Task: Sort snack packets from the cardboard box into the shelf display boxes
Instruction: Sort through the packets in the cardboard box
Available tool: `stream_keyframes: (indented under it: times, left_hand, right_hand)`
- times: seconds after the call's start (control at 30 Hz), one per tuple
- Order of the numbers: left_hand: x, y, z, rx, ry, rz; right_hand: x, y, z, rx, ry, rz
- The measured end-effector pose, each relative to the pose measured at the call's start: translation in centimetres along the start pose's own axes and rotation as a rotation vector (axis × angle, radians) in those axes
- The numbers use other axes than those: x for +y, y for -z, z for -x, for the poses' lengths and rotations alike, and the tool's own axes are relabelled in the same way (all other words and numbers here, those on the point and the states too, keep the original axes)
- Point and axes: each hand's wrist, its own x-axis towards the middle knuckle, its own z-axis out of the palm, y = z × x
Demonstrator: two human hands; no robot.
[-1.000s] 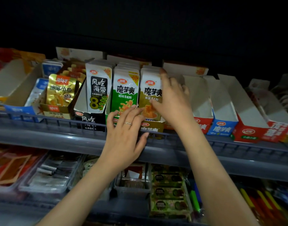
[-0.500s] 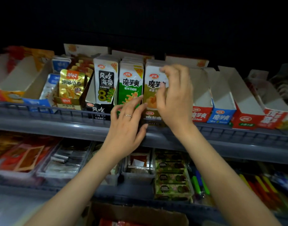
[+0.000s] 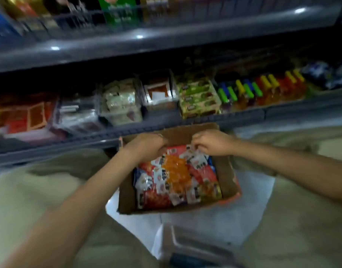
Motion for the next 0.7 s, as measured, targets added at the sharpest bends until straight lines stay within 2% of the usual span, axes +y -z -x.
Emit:
stream_keyframes:
  times: [0.07,0.2,0.3,0.43,0.53,0.63,0.7]
  left_hand:
    - [1.0,-2.7,0.9,-0.054,-0.010,0.006]
    - [2.4,-6.3,3.2,-0.125,-0.010,0.110]
    - [2.9,-7.9,4.3,-0.129,0.002,0.148]
    - [3.1,-9.3,5.0,-0.110,0.001,0.244]
    - [2.7,-10.4,5.1,-0.132,0.021,0.251]
    - [2.4,-11.2,5.4,-0.167,0.042,0.248]
    - [2.2,-11.5,5.5,-0.192,0.055,0.249]
  right_hand:
    - [-0.4,-3.4,1.3,-0.168,-0.058,-0.060]
    - [-1.8,-9.5,2.5,-0.437,0.052,0.094]
    - [-2.8,-11.7,2.1,-0.653,-0.012,0.121]
    - [-2.3,-13.4,1.6,-0.676,-0.092,0.070]
    - [-2.1,-14.0,1.6,-0.563,-0.179,-0.162]
    - [-2.7,-15.7,0.2,-0.687,-0.293,-0.123]
    - [-3.1,-16.7,-0.7,-0.678,-0.349,-0.222]
